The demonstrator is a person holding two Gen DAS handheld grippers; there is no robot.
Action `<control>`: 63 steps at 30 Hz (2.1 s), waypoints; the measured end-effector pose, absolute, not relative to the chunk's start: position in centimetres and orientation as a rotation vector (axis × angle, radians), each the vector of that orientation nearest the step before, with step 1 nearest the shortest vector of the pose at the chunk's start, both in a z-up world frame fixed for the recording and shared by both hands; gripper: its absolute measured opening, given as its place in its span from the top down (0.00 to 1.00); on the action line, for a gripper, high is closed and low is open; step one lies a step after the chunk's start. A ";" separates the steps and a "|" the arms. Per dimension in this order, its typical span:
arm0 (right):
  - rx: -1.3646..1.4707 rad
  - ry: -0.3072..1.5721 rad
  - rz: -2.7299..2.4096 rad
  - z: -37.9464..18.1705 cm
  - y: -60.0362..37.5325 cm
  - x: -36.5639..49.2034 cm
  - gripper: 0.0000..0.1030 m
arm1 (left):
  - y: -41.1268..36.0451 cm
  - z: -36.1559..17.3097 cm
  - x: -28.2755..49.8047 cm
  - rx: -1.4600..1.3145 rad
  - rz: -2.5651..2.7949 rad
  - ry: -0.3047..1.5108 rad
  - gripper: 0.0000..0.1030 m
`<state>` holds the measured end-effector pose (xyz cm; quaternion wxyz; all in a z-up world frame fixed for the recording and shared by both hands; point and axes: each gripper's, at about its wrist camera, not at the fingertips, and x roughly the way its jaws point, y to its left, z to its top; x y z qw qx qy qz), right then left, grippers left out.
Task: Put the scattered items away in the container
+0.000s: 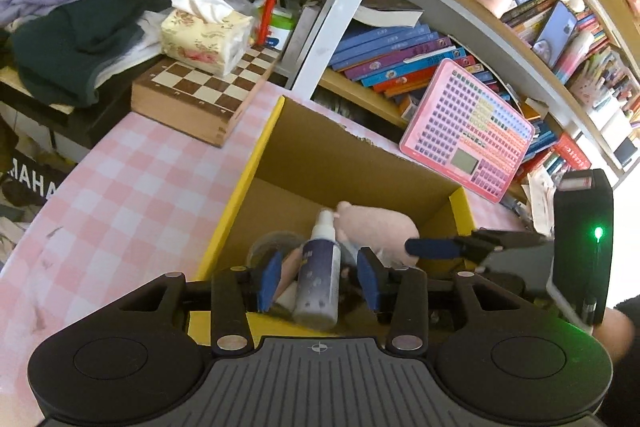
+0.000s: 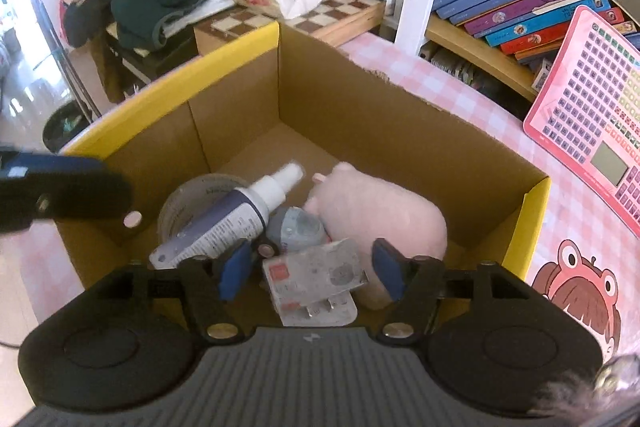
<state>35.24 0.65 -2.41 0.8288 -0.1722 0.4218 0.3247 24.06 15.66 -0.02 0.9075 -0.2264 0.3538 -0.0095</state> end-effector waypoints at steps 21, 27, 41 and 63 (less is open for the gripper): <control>-0.199 0.705 0.568 3.8 -3.4 21.9 0.27 | 14.6 2.4 13.2 -0.343 -0.076 0.626 0.43; -0.147 0.675 0.501 4.2 -5.3 16.2 0.27 | 13.4 2.8 9.2 -0.265 -0.073 0.610 0.34; -0.118 0.697 0.275 1.2 -8.0 5.8 0.19 | 8.8 0.4 4.0 -0.025 -0.078 0.682 0.14; -0.073 0.803 0.144 -1.0 -10.5 3.1 0.07 | 6.7 -1.8 3.5 0.005 -0.052 0.799 0.03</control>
